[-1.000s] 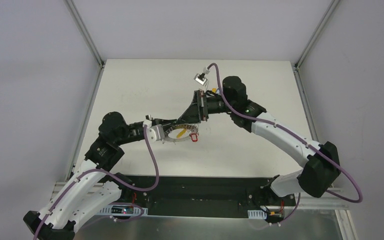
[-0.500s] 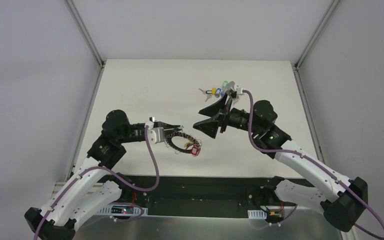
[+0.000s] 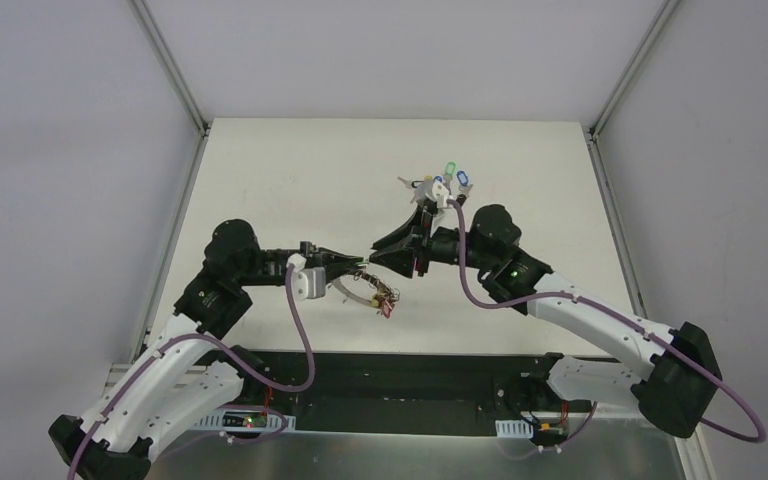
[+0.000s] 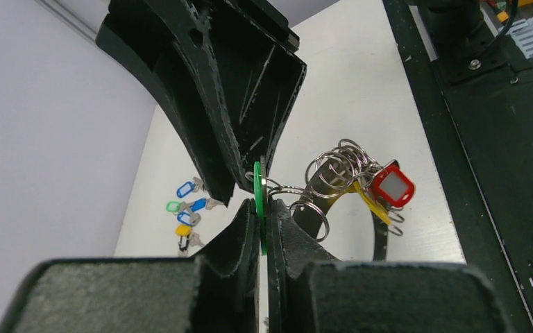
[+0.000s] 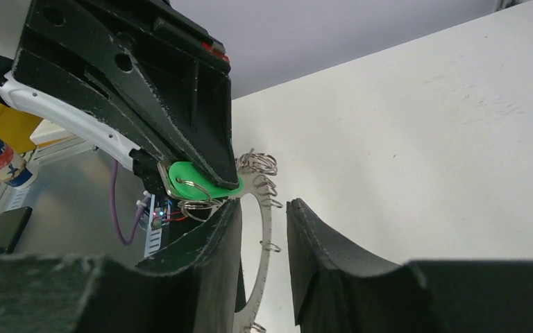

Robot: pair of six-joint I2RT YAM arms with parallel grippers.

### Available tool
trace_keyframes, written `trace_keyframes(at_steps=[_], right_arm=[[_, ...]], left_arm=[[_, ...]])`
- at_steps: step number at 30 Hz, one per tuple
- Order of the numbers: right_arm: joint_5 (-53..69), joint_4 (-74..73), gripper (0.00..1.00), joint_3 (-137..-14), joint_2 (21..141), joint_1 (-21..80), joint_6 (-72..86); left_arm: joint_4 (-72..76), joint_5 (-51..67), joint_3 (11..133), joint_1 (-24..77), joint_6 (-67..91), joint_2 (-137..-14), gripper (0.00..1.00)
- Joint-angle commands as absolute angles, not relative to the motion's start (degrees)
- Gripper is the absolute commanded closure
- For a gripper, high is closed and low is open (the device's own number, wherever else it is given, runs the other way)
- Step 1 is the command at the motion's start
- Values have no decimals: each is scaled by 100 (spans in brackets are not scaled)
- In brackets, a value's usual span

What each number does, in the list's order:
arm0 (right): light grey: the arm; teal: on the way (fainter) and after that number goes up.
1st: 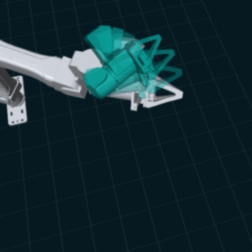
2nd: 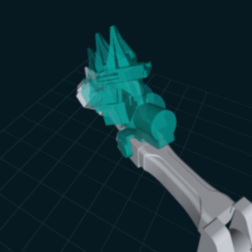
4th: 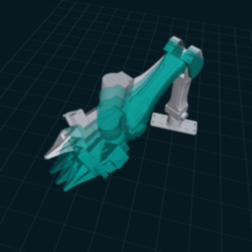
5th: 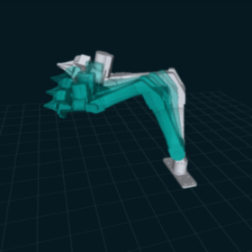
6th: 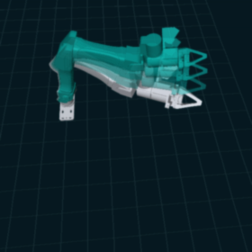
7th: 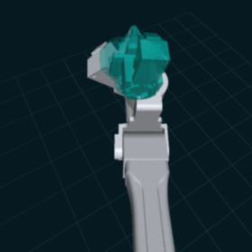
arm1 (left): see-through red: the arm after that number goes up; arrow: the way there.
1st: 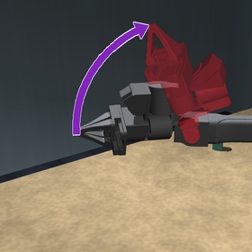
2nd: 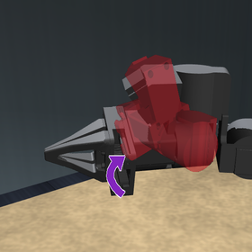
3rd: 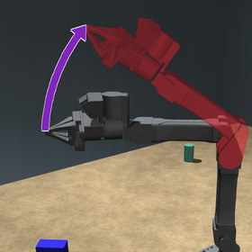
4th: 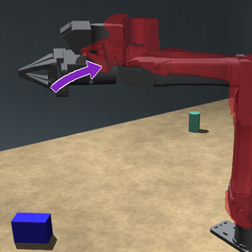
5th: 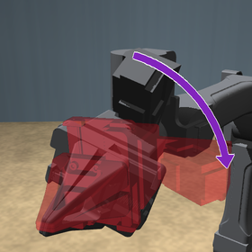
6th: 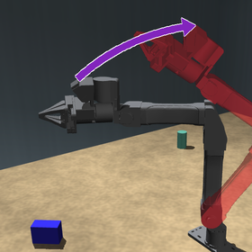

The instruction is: Remove the keys from the keyring

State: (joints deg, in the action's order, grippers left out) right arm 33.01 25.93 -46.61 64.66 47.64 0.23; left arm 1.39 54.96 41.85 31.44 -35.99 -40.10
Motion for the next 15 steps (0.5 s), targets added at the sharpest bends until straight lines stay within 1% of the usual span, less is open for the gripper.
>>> trace_keyframes(at_steps=[1,3,4,5,6,7,8,10,12,15], right_arm=[[3375,2846,64,-4947,6651,4863,-414],[3194,2905,62,-4935,6695,4867,-415],[3001,2916,63,-4900,6681,4866,-425],[2704,2918,66,-4870,6653,4867,-449],[2389,2918,72,-4808,6589,4868,-485],[2077,2925,76,-4731,6503,4869,-548],[1781,2926,76,-4630,6398,4868,-639],[1183,2925,67,-4441,6113,4867,-801],[719,2856,66,-4278,5851,4861,-954],[423,2613,66,-4122,5542,4846,-1242]], left_arm=[[-454,5596,4660,3129,-5009,-4077,100],[-1200,5401,5135,3151,-5515,-4235,100],[-1465,5252,5284,3166,-5676,-4292,100],[-1712,5092,5397,3186,-5836,-4322,100],[-1908,4924,5472,3202,-5978,-4336,100],[-2062,4739,5527,3226,-6103,-4360,100],[-2218,4547,5574,3261,-6270,-4388,100],[-2498,4125,5650,3363,-6557,-4457,100],[-2789,3459,5712,3571,-6936,-4551,100],[-3071,2349,5833,4001,-7601,-4763,100]])
